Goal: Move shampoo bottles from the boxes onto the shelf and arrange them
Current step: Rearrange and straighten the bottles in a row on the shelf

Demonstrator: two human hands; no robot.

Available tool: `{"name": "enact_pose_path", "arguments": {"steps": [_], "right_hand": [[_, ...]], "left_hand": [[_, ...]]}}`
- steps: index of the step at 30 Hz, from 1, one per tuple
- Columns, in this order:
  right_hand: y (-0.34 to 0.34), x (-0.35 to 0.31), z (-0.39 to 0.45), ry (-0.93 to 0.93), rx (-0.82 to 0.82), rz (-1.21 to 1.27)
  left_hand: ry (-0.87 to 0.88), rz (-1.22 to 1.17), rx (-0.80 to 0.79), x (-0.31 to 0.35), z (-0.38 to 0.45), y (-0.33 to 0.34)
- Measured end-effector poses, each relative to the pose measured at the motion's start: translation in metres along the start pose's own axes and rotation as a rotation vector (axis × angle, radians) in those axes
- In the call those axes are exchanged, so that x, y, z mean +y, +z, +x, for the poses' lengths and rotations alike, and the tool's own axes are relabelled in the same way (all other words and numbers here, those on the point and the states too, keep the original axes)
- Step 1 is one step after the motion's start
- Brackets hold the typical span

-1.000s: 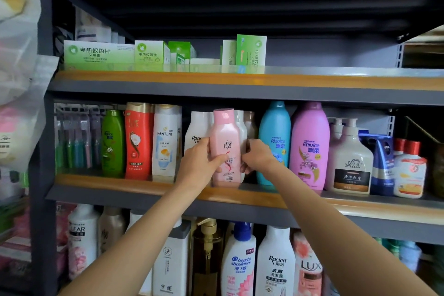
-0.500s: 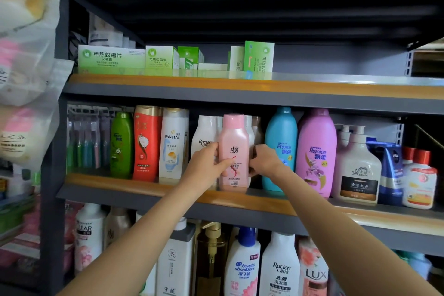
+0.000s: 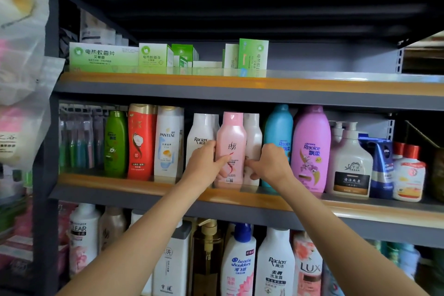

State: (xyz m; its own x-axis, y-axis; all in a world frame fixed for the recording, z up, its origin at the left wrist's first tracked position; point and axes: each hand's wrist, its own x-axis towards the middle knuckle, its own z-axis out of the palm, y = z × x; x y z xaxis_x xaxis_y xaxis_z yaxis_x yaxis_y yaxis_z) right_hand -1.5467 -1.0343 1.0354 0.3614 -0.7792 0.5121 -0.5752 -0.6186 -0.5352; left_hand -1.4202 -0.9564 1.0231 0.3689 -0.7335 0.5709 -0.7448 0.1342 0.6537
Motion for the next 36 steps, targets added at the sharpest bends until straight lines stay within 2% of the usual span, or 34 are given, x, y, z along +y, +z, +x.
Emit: {"name": "enact_pose_path", "arguments": {"steps": [9, 16, 21, 25, 29, 32, 36], "right_hand": [[-0.006, -0.005, -0.012, -0.023, 0.094, -0.147], [-0.022, 0.007, -0.018, -0.01, 0.077, -0.163], [-0.034, 0.019, -0.023, 0.004, 0.049, -0.108], [-0.038, 0.031, -0.018, 0.043, -0.019, 0.061], [-0.038, 0.036, -0.016, -0.054, -0.066, 0.079], [-0.034, 0.035, -0.013, -0.097, -0.119, 0.102], [-0.026, 0.026, -0.008, -0.109, -0.223, 0.266]], "left_hand": [[-0.103, 0.078, -0.077, 0.002, 0.0, 0.01], [-0.196, 0.07, -0.123, 0.009, 0.011, 0.025], [-0.229, 0.08, -0.161, 0.009, 0.023, 0.036], [-0.238, 0.11, -0.221, 0.007, 0.032, 0.04], [-0.204, 0.21, -0.203, 0.01, 0.033, 0.046], [-0.114, 0.388, -0.16, 0.016, 0.023, 0.045], [0.156, 0.469, 0.093, 0.007, -0.006, 0.028]]}}
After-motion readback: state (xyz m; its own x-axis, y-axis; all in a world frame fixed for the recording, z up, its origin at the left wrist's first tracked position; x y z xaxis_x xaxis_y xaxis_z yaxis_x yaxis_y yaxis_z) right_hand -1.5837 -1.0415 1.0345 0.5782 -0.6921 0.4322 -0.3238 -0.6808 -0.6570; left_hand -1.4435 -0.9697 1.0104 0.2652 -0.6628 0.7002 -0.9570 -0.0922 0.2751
